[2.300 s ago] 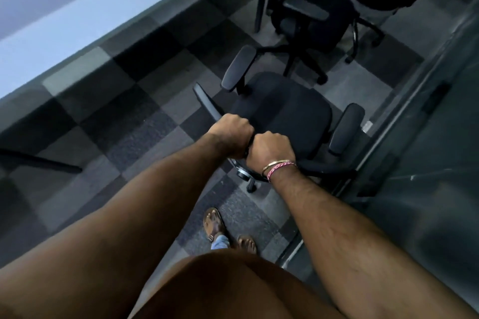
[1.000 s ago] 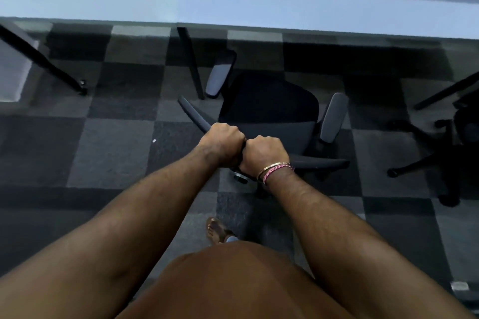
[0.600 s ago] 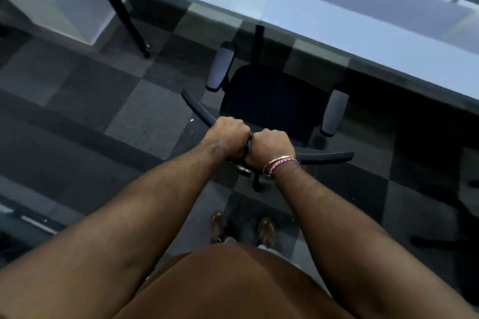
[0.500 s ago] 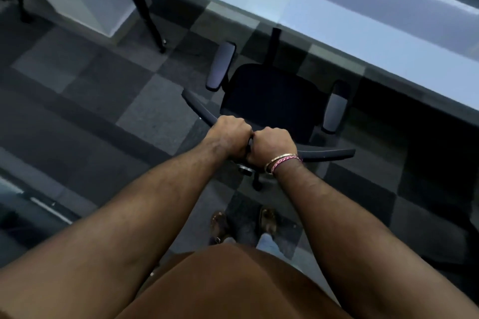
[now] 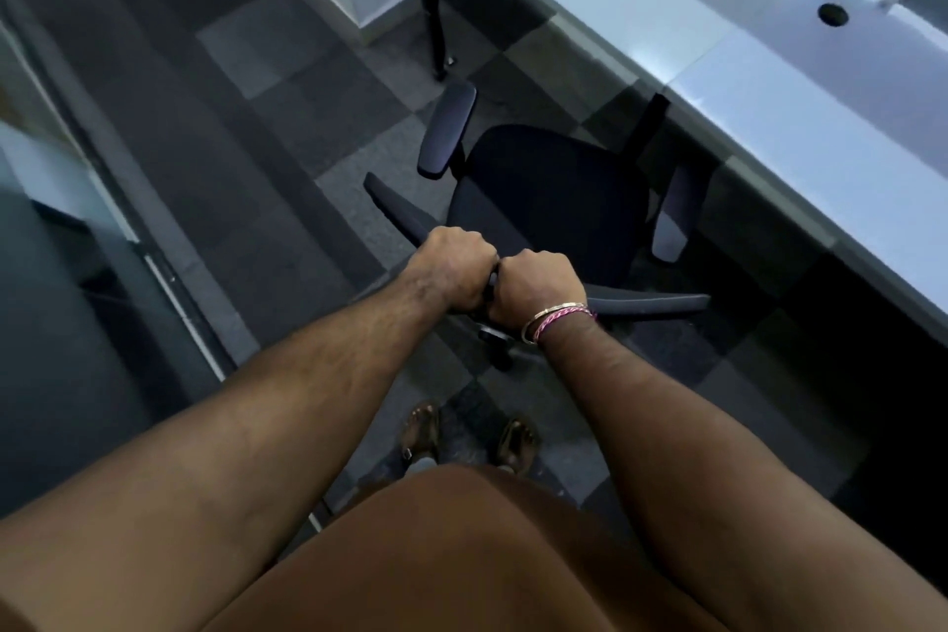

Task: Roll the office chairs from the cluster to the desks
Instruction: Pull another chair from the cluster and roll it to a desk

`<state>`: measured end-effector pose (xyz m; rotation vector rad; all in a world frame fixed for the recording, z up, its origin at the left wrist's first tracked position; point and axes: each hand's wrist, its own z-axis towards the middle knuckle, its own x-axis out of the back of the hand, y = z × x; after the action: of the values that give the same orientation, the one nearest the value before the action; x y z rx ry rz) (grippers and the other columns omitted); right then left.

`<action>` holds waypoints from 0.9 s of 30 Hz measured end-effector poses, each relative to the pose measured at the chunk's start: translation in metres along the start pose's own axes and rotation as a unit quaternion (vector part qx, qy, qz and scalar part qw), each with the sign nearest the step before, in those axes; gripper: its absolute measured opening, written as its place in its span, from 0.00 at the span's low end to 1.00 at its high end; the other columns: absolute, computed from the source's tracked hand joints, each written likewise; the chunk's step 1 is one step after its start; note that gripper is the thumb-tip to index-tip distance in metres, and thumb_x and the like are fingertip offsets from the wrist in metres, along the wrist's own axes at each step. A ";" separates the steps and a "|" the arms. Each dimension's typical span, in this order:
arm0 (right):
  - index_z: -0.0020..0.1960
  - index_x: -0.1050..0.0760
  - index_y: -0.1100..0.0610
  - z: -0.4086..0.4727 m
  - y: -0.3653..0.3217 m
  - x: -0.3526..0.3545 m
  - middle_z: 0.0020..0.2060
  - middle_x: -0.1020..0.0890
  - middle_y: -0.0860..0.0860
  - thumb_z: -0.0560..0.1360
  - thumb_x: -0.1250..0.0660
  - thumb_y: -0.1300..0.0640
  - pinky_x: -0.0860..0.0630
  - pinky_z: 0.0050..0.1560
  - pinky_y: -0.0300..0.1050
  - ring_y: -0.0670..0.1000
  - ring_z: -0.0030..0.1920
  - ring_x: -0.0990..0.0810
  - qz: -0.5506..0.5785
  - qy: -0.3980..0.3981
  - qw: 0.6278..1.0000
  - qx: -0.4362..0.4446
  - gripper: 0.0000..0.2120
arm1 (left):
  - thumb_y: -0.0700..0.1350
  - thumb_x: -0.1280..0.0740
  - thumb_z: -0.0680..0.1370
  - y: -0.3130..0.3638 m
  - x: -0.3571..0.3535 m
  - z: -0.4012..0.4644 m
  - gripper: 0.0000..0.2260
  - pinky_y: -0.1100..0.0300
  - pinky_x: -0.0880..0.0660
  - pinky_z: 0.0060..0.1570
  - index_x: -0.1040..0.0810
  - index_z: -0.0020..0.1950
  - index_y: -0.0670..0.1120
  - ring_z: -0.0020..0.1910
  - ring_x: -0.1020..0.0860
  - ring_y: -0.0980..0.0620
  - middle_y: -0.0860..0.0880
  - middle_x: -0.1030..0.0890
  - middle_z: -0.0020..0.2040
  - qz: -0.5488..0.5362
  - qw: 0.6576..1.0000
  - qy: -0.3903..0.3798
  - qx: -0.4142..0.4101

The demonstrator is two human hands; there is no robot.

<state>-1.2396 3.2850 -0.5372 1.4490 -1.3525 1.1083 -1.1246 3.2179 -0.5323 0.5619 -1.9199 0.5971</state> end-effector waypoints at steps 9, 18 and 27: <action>0.37 0.31 0.50 -0.010 0.010 -0.001 0.28 0.32 0.46 0.80 0.42 0.44 0.29 0.33 0.46 0.52 0.31 0.26 0.009 0.006 0.999 0.038 0.15 | 0.56 0.38 0.82 0.016 0.003 -0.006 0.13 0.52 0.23 0.44 0.17 0.55 0.53 0.48 0.18 0.47 0.49 0.17 0.49 -0.012 0.999 0.000 0.032; 0.38 0.31 0.51 -0.056 0.030 -0.013 0.29 0.31 0.47 0.78 0.41 0.45 0.30 0.34 0.45 0.53 0.32 0.26 -0.024 0.003 0.998 0.055 0.14 | 0.57 0.38 0.81 0.076 0.004 -0.033 0.12 0.54 0.27 0.40 0.18 0.51 0.53 0.41 0.22 0.48 0.51 0.22 0.41 -0.032 0.997 -0.010 0.076; 0.38 0.29 0.51 -0.122 0.001 -0.031 0.37 0.20 0.49 0.78 0.40 0.44 0.30 0.35 0.45 0.54 0.33 0.25 -0.049 0.009 0.995 0.086 0.14 | 0.59 0.38 0.80 0.116 -0.017 -0.110 0.14 0.55 0.28 0.37 0.24 0.41 0.52 0.35 0.26 0.48 0.53 0.30 0.33 -0.062 0.996 0.004 0.070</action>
<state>-1.2484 3.4106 -0.5361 1.6074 -1.1840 1.1955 -1.1147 3.3782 -0.5252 0.7617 -1.8304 0.6563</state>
